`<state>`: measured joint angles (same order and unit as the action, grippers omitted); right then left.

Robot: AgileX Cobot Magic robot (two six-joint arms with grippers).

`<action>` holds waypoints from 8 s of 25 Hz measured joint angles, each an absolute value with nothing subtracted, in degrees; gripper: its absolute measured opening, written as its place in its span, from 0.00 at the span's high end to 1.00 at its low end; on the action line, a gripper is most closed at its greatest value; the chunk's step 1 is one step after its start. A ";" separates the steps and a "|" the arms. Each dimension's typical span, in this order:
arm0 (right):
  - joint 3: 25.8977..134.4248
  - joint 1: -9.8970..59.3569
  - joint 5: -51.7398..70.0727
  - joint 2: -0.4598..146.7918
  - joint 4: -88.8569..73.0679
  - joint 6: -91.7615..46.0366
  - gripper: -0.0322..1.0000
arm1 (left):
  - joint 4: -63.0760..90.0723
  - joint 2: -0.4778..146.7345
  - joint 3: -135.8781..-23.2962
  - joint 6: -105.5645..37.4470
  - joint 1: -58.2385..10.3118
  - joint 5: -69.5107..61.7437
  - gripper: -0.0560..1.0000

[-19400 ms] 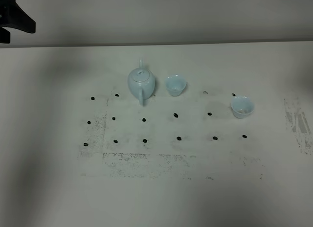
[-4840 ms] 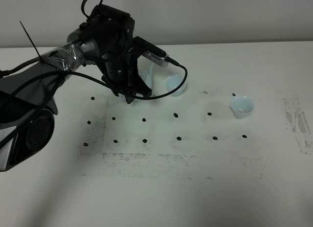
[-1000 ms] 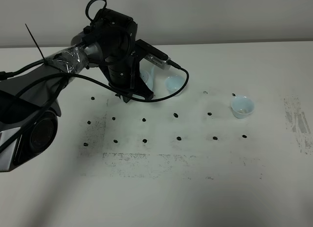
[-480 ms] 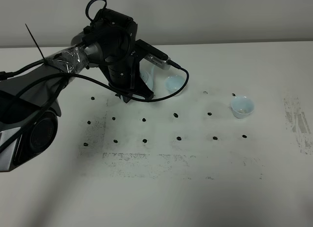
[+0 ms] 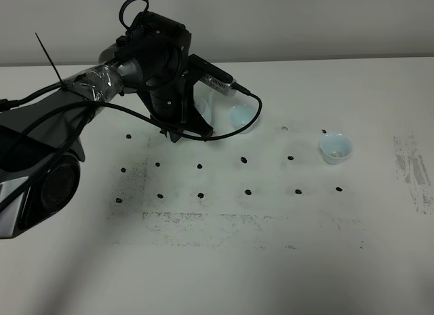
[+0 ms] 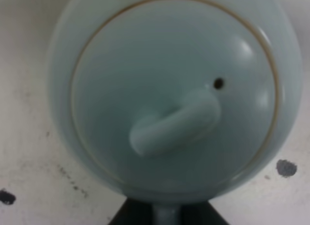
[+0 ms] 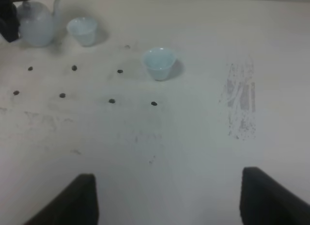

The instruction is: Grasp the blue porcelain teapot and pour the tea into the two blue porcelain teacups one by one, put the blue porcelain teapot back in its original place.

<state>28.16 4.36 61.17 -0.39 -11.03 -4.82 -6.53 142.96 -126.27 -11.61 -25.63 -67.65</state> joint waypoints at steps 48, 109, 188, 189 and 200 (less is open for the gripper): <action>28.16 4.36 61.17 -0.39 -11.03 -4.82 0.40 | -4.16 134.96 -126.21 -32.78 -29.39 -68.45 0.91; 28.16 4.36 61.17 -0.39 -11.03 -4.82 0.40 | -5.52 141.95 -130.83 -65.25 -37.77 -53.51 0.91; 28.16 4.36 61.17 -0.39 -11.03 -4.82 0.40 | -13.66 142.06 -130.83 -87.82 -40.94 -42.67 0.91; 28.16 4.36 61.17 -0.39 -11.03 -4.82 0.40 | -13.66 142.06 -130.83 -87.82 -41.06 -42.67 0.91; 28.16 4.36 61.17 -0.39 -11.03 -4.82 0.40 | -14.76 142.35 -130.83 -89.17 -41.55 -42.43 0.91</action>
<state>28.16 4.36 61.17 -0.39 -11.03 -4.82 -14.76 142.35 -130.83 -89.17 -41.55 -42.43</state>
